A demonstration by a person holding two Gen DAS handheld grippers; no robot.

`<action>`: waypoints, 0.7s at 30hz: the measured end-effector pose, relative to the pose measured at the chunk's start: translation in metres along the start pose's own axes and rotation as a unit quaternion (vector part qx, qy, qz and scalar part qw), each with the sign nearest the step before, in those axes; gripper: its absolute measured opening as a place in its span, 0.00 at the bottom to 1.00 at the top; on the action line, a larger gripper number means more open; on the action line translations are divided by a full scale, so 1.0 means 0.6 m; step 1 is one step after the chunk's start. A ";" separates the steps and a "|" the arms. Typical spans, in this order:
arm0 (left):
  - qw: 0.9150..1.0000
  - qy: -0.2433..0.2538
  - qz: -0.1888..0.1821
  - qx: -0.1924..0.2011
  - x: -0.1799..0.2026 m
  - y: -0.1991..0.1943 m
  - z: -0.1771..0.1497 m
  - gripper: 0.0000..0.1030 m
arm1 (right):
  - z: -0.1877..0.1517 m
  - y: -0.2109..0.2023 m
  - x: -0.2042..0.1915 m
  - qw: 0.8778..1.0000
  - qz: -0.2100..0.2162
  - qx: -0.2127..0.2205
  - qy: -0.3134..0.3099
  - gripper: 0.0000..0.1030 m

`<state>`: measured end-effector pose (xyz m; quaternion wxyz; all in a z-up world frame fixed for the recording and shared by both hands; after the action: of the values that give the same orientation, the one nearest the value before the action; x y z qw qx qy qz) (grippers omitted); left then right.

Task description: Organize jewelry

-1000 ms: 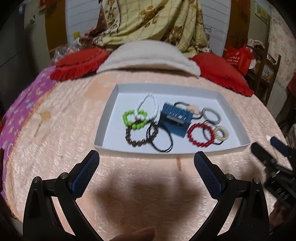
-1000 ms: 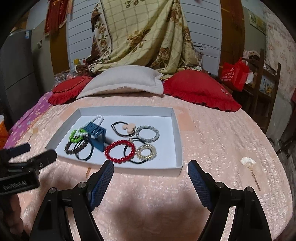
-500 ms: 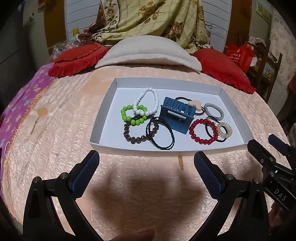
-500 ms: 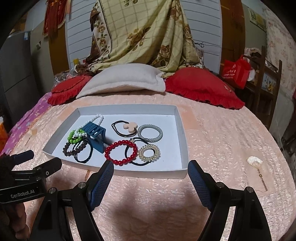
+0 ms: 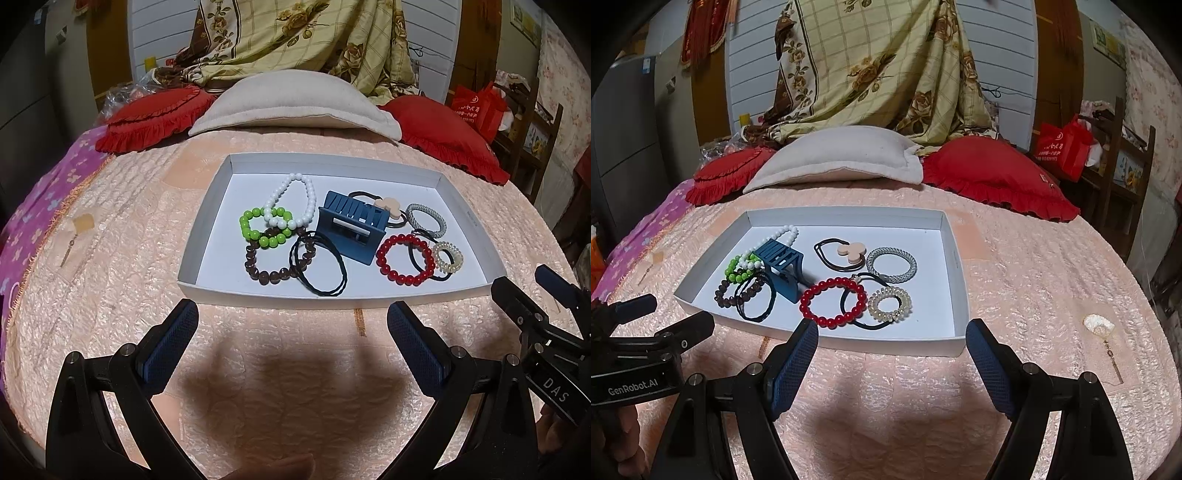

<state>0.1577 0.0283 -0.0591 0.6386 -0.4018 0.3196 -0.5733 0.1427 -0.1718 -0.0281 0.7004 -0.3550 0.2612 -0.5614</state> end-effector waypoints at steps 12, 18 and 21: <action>1.000 0.000 0.000 0.000 0.001 0.001 -0.001 0.99 | -0.002 0.001 -0.002 1.000 -0.001 -0.001 -0.003 0.78; 1.000 0.000 0.000 0.000 0.002 0.001 -0.001 0.99 | -0.002 0.001 -0.003 1.000 -0.002 -0.001 -0.004 0.78; 1.000 0.000 0.000 0.001 0.002 0.002 -0.001 0.99 | -0.002 0.001 -0.004 1.000 -0.002 -0.001 -0.003 0.78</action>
<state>0.1576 0.0268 -0.0603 0.6391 -0.4014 0.3192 -0.5732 0.1415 -0.1695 -0.0293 0.7001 -0.3581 0.2588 -0.5610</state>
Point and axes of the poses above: each gripper's, at about its wrist camera, not at the fingertips, and y roughly the way its jaws point, x to its right, z to its top, the point moved 8 cm from there along y, roughly the way its jaws point, and after that the axes turned 13 degrees about -x, right-handed, at the moved point
